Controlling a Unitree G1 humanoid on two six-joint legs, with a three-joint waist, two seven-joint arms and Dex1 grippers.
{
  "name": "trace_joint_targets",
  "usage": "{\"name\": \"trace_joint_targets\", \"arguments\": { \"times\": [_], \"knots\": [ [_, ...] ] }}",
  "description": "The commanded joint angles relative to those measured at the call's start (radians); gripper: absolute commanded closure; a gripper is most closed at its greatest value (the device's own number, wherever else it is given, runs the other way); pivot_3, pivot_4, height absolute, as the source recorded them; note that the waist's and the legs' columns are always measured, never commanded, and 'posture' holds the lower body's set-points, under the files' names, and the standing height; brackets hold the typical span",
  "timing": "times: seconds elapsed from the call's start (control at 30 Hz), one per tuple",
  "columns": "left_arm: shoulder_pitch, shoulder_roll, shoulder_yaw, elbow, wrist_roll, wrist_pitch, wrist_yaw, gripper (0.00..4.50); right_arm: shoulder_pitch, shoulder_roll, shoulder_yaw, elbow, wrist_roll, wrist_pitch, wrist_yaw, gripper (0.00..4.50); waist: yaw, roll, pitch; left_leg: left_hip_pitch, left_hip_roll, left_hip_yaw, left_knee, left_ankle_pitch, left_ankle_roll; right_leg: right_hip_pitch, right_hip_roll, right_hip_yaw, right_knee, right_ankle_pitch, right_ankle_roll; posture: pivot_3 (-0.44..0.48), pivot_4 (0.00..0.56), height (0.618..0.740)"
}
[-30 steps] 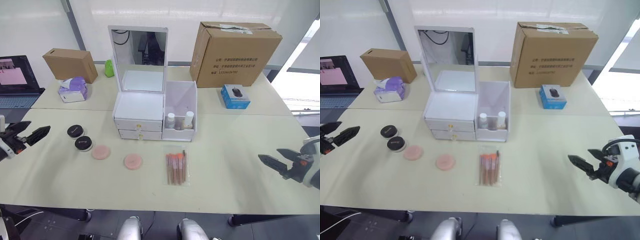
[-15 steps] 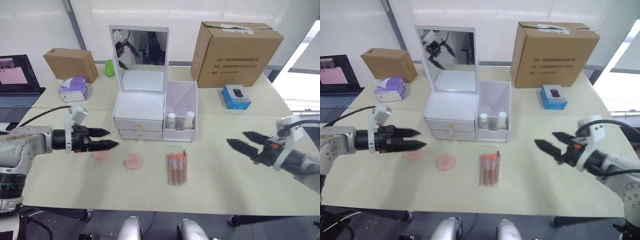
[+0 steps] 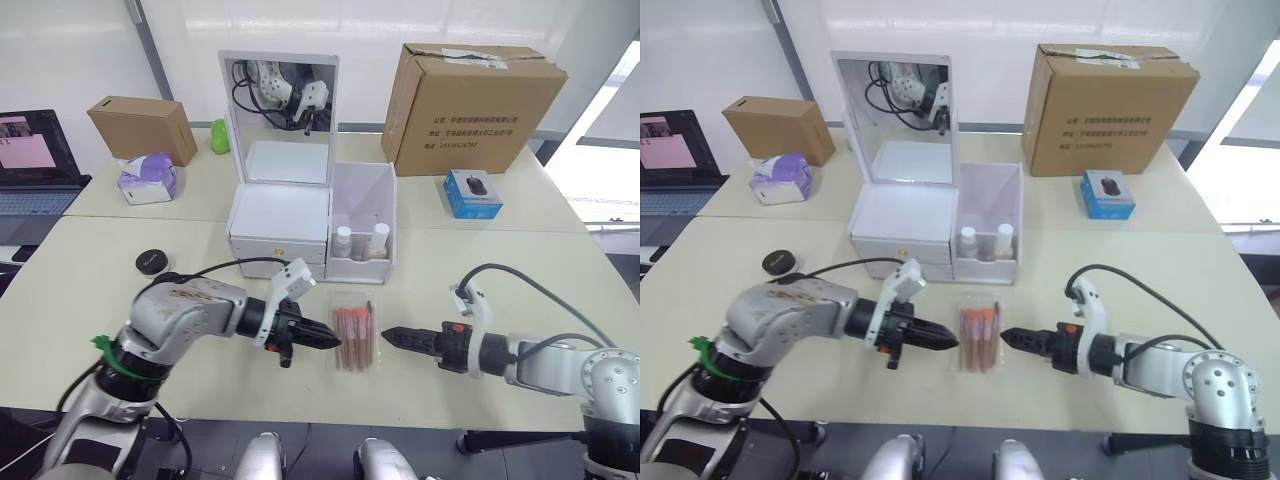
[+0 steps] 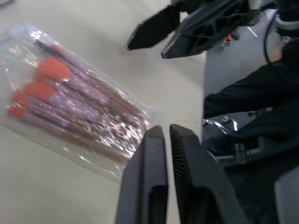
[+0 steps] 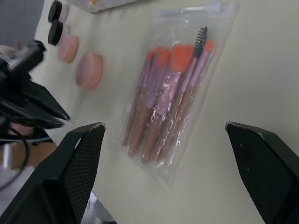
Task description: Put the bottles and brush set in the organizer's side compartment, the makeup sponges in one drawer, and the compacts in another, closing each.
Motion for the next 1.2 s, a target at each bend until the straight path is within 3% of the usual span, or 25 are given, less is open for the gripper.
{"name": "trace_joint_targets", "arguments": {
  "times": [0.03, 0.3, 0.67, 0.8, 1.13, 1.2],
  "knots": [
    [0.019, -0.012, -0.055, 0.010, 0.084, -0.081, 0.029, 4.49, -0.019, 0.003, 0.027, 0.044, 0.094, -0.064, -0.093, 0.00, -0.001, 0.000, 0.000, 0.000, 0.000, 0.000, 0.000, 0.000, 0.000, -0.001, 0.000, 0.000, 0.000, 0.000, 0.000, 0.000, 0.150, 0.740],
    [0.071, -0.102, -0.073, 0.091, 0.201, -0.067, 0.195, 4.49, -0.072, 0.111, 0.169, 0.173, 0.118, -0.106, -0.108, 0.00, -0.001, 0.000, -0.001, 0.000, 0.000, -0.001, -0.001, 0.000, 0.000, 0.001, 0.001, 0.000, 0.000, 0.000, 0.000, 0.000, 0.150, 0.740],
    [0.114, -0.061, -0.079, 0.051, 0.227, -0.040, 0.215, 4.49, -0.157, 0.196, 0.230, 0.337, -0.061, -0.067, 0.051, 0.00, -0.026, 0.002, -0.014, 0.004, 0.003, -0.008, -0.001, 0.000, 0.000, 0.001, 0.010, 0.006, 0.001, -0.001, -0.002, 0.000, 0.150, 0.740],
    [0.116, -0.052, -0.074, 0.051, 0.227, -0.049, 0.216, 4.50, -0.166, 0.195, 0.221, 0.379, -0.141, -0.063, 0.109, 0.92, -0.025, 0.002, -0.014, 0.007, 0.002, -0.009, -0.001, 0.000, 0.000, 0.001, 0.013, 0.011, 0.001, -0.001, -0.002, 0.000, 0.150, 0.740],
    [0.122, -0.061, -0.048, 0.032, 0.209, -0.045, 0.217, 4.50, -0.189, 0.211, 0.186, 0.402, -0.279, -0.038, 0.189, 4.39, -0.026, -0.002, -0.017, 0.009, 0.002, -0.010, -0.002, 0.000, 0.000, 0.000, 0.016, 0.016, 0.001, -0.001, -0.002, 0.000, 0.150, 0.740],
    [0.136, -0.040, -0.052, 0.000, 0.195, -0.060, 0.180, 4.50, -0.170, 0.202, 0.170, 0.360, -0.285, -0.032, 0.197, 4.47, -0.024, -0.003, -0.017, 0.009, 0.002, -0.010, -0.002, 0.000, 0.000, 0.000, 0.016, 0.016, 0.001, -0.001, -0.002, 0.000, 0.150, 0.740]
  ]
}}
